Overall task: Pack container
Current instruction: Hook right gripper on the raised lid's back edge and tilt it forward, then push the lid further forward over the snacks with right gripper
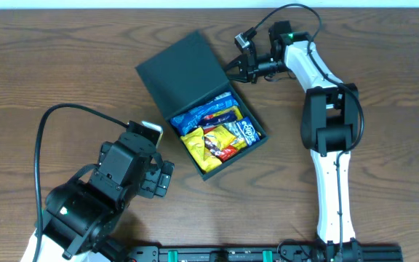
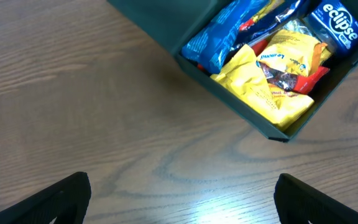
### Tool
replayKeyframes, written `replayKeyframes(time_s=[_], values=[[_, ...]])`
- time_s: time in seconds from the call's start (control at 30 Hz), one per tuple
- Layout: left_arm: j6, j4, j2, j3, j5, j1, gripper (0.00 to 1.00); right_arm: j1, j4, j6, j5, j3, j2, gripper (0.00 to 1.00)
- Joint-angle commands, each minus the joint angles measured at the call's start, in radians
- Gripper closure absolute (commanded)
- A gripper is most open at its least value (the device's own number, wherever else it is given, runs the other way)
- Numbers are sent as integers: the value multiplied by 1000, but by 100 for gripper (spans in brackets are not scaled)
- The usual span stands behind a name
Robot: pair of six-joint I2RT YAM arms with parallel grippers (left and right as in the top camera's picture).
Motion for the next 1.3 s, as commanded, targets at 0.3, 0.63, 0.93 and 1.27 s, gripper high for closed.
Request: replayKeyframes(time_s=[0.3,0.63,0.93,1.27], values=[[14,-1,1,2,-3,3,5,52,-13,-98,-33,-1,-55,98],[14,-1,1,2,-3,3,5,27,-224,-269,240,-18,-54,99],[14,-1,1,2,-3,3,5,23,-447,-463,428,-18,-54,99],[14,-1,1,2,-3,3,5,38,-457,-317,592,-18,-54,98]])
